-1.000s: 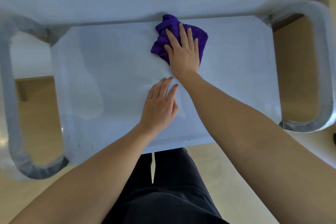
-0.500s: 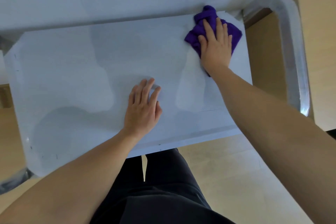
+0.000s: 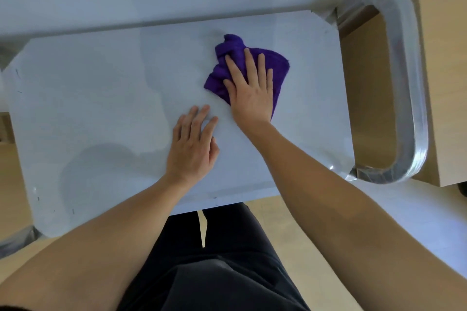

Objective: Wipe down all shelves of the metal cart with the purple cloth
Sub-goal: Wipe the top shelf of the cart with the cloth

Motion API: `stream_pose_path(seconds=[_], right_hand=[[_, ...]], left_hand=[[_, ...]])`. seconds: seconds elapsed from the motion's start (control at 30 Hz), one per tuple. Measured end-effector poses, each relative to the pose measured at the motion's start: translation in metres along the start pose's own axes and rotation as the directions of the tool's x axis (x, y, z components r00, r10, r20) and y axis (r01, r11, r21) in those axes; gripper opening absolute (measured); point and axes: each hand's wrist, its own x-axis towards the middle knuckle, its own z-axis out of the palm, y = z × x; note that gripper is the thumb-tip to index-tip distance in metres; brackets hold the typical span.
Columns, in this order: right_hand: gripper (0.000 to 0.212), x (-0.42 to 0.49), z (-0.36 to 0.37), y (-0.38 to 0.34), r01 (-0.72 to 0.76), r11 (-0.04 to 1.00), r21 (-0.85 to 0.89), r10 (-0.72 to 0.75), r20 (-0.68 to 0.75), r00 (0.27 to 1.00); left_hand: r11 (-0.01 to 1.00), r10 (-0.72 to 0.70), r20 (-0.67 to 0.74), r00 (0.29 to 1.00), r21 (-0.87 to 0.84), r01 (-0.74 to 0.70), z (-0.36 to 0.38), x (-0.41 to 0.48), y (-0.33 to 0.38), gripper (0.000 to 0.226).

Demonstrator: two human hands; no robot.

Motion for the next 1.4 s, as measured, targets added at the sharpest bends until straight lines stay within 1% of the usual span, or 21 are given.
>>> stream_pose_path(seconds=[0.07,0.1,0.27,0.4,0.5,0.63,0.73,0.8,0.9,1.03,1.1,1.17,1.23,1.3,1.4], right_hand=[[0.047,-0.001,-0.007,0.02,0.011,1.0,-0.021,-0.011,-0.01,1.0],[0.047,-0.002,-0.011,0.033,-0.017,1.0,-0.024,0.016,-0.021,1.0],[0.047,-0.028,-0.031,0.089,-0.218,0.976,-0.006,0.218,-0.048,0.975],[0.047,-0.068,-0.035,0.109,-0.341,0.94,-0.008,0.341,-0.028,0.94],[0.047,-0.101,-0.033,0.108,-0.42,0.908,0.006,0.42,-0.01,0.908],[0.047,-0.131,-0.027,0.089,-0.459,0.887,0.043,0.46,-0.018,0.888],[0.047,-0.132,-0.022,0.067,-0.516,0.853,0.072,0.519,-0.015,0.855],[0.048,-0.127,-0.019,0.051,-0.531,0.843,0.081,0.534,-0.012,0.845],[0.049,-0.117,-0.012,0.018,-0.495,0.864,0.09,0.496,0.008,0.868],[0.049,-0.102,0.0,-0.036,-0.389,0.917,0.089,0.385,0.059,0.921],[0.049,-0.096,0.008,-0.065,-0.331,0.94,0.084,0.326,0.068,0.943],[0.049,-0.091,0.015,-0.094,-0.278,0.957,0.084,0.272,0.077,0.959],[0.049,-0.088,0.021,-0.123,-0.214,0.974,0.075,0.206,0.094,0.974],[0.049,-0.086,0.028,-0.152,-0.14,0.988,0.058,0.132,0.119,0.984],[0.048,-0.09,0.039,-0.198,-0.022,0.999,0.045,0.014,0.164,0.986]], left_hand=[[1.0,0.002,-0.003,1.0,-0.002,-0.002,0.0,0.0,0.001,0.043],[1.0,0.003,-0.005,1.0,-0.003,-0.003,0.0,0.0,0.003,0.043],[1.0,0.009,-0.009,1.0,0.006,-0.009,0.003,-0.002,0.005,0.042],[1.0,0.008,0.016,1.0,-0.01,-0.008,0.003,-0.004,0.005,0.043],[0.999,-0.004,0.038,0.999,-0.032,0.005,0.0,-0.006,0.005,0.042],[0.998,-0.017,0.115,0.993,-0.06,0.024,-0.009,-0.012,0.006,0.045],[0.997,0.026,0.152,0.988,-0.07,-0.016,-0.017,-0.018,-0.001,0.047],[0.995,0.064,0.159,0.985,-0.085,-0.051,-0.022,-0.025,-0.011,0.046],[0.994,0.081,0.168,0.982,-0.091,-0.066,-0.031,-0.043,-0.034,0.044],[0.996,0.068,0.166,0.984,-0.073,-0.056,-0.045,-0.071,-0.068,0.043],[0.998,0.039,0.159,0.987,-0.062,-0.03,-0.052,-0.085,-0.085,0.042],[0.999,-0.017,0.149,0.989,-0.04,0.023,-0.06,-0.099,-0.104,0.039],[0.994,-0.107,0.14,0.984,-0.008,0.109,-0.069,-0.113,-0.123,0.035],[0.98,-0.201,0.139,0.97,0.021,0.2,-0.078,-0.129,-0.142,0.032],[0.959,-0.283,0.133,0.95,0.036,0.281,-0.089,-0.157,-0.167,0.032]])
